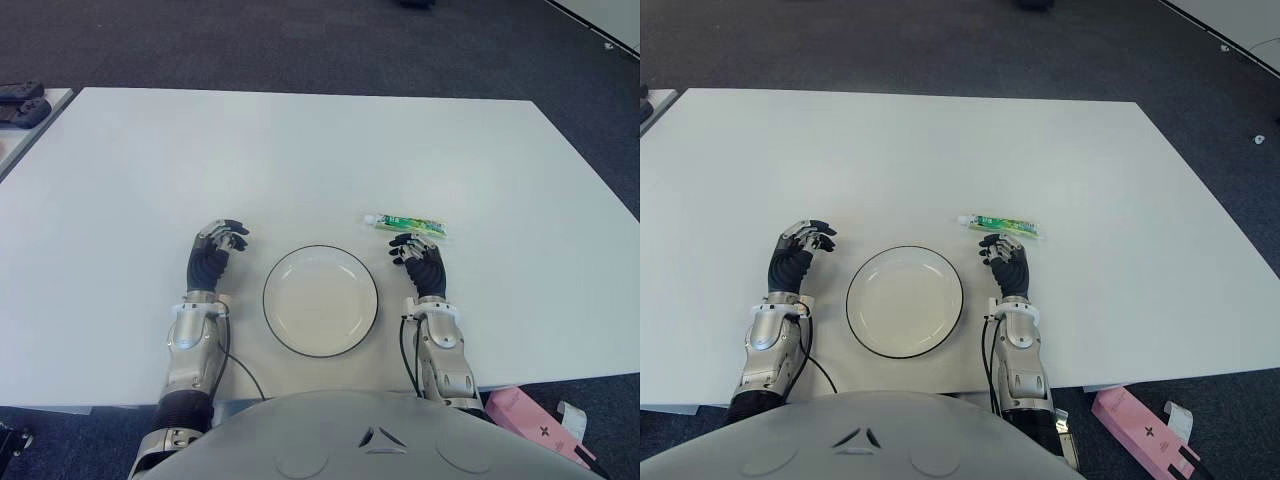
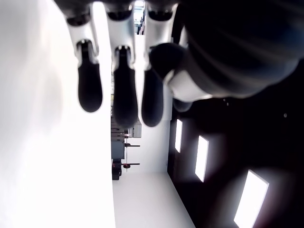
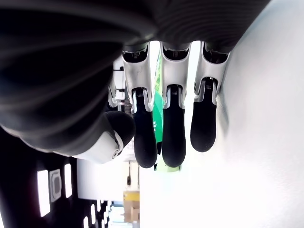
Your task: Put the toothpaste on the table into the plate.
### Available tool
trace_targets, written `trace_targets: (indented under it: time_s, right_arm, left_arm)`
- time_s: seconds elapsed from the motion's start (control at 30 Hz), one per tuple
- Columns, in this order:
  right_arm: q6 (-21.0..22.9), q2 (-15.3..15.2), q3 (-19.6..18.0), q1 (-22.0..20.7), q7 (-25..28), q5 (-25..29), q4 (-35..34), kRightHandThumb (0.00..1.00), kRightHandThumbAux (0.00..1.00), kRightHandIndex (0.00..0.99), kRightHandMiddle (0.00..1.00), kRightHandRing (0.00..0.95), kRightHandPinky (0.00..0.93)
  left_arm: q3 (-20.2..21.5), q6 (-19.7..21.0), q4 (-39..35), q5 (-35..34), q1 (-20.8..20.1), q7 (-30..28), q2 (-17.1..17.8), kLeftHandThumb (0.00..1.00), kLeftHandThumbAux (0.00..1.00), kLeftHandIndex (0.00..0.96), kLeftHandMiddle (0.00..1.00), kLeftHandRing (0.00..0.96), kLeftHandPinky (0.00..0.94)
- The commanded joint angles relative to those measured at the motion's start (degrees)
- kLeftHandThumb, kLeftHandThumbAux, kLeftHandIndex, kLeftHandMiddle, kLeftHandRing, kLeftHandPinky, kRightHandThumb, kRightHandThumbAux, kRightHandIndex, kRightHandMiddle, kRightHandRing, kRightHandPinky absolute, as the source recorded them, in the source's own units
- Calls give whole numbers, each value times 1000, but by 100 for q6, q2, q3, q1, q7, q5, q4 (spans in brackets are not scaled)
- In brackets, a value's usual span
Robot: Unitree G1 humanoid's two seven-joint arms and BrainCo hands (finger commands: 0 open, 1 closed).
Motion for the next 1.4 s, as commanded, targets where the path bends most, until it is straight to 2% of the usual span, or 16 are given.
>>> trace_targets:
  time_s: [0.03, 0.3, 0.4, 0.6, 0.87, 0.9, 1.07, 1.2, 1.4]
  right_arm:
    - [340, 39, -15, 216, -3, 33, 160, 710, 731, 426, 487, 494, 482]
    - [95, -123, 58, 170, -135, -305, 114, 710, 731, 425, 481, 486, 472]
    - [-259, -410, 202, 33, -271, -864, -92, 709, 730, 423, 466, 473, 461]
    - [-540, -910, 459, 47, -355, -1766, -556, 707, 727, 418, 424, 428, 397]
    - [-700, -1506, 439, -12, -19, -1949, -638, 696, 723, 406, 335, 335, 290]
    - [-712, -1554, 424, -38, 5, -1947, -621, 643, 686, 322, 311, 310, 263]
    - [-776, -1903, 346, -352, 206, -1935, -417, 559, 585, 158, 201, 212, 175]
    - [-779, -2121, 359, -633, 292, -2034, -303, 552, 515, 89, 120, 126, 111]
    - [-877, -2399, 383, -939, 343, -2151, -116, 558, 457, 41, 56, 66, 95]
  left_arm:
    - [-48, 313, 384, -3, 354, 17, -113, 837, 676, 424, 476, 552, 518]
    - [-62, 319, 367, 34, 376, 63, -134, 836, 677, 418, 480, 554, 524]
    - [-61, 273, 406, 42, 373, 66, -135, 836, 676, 420, 479, 554, 524]
    - [-48, 139, 491, 47, 362, 71, -146, 837, 675, 425, 477, 554, 523]
    - [7, 31, 566, 174, 344, 322, -178, 837, 676, 422, 479, 565, 545]
    - [9, 34, 562, 180, 345, 346, -182, 837, 676, 421, 479, 567, 545]
    - [25, 47, 518, 218, 371, 530, -227, 836, 677, 417, 482, 570, 546]
    - [21, 93, 483, 267, 389, 679, -267, 836, 677, 415, 483, 572, 546]
    - [11, 172, 444, 265, 401, 775, -297, 836, 678, 415, 482, 573, 546]
